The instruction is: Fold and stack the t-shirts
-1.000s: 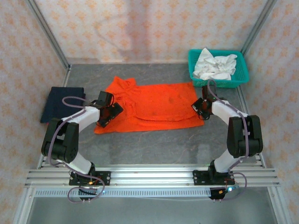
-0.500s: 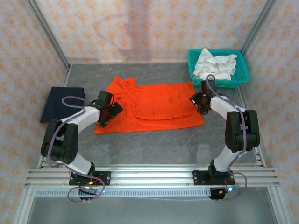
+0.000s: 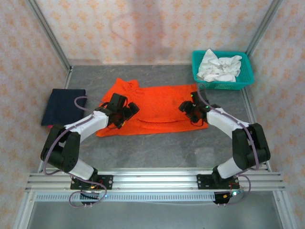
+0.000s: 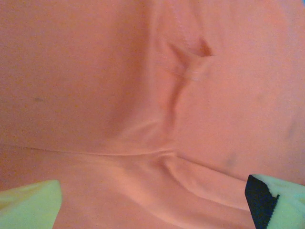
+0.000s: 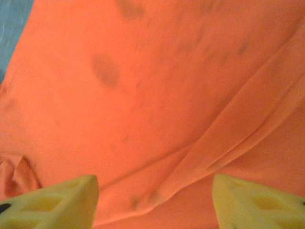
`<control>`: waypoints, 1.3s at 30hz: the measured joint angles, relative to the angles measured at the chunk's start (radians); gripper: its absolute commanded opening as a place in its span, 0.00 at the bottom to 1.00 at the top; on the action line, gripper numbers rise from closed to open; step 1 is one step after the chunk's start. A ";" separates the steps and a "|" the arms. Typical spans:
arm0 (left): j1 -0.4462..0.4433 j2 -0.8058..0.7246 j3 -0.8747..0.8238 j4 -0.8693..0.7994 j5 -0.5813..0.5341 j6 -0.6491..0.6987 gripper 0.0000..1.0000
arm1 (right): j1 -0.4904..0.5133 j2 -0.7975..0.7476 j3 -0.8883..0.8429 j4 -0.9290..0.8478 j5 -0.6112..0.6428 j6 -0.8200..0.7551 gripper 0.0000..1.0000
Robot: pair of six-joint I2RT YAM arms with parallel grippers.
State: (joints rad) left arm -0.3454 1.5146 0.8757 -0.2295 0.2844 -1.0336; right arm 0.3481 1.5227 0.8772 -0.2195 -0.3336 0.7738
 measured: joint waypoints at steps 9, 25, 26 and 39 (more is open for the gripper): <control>-0.002 0.002 -0.016 0.055 0.014 -0.063 0.99 | 0.159 0.144 -0.039 0.186 -0.094 0.176 0.54; 0.037 0.012 -0.127 0.064 -0.030 -0.062 0.99 | 0.076 0.258 0.086 0.180 -0.099 0.129 0.54; 0.041 0.012 -0.129 0.065 -0.030 -0.062 0.99 | 0.070 0.271 0.105 0.171 -0.106 0.121 0.54; 0.064 -0.025 -0.161 0.071 -0.035 -0.058 0.99 | 0.040 0.338 0.286 0.129 -0.138 0.004 0.55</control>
State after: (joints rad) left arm -0.2813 1.4899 0.7151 -0.1589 0.2489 -1.0912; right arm 0.3882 1.8606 1.1629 -0.0902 -0.4721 0.7780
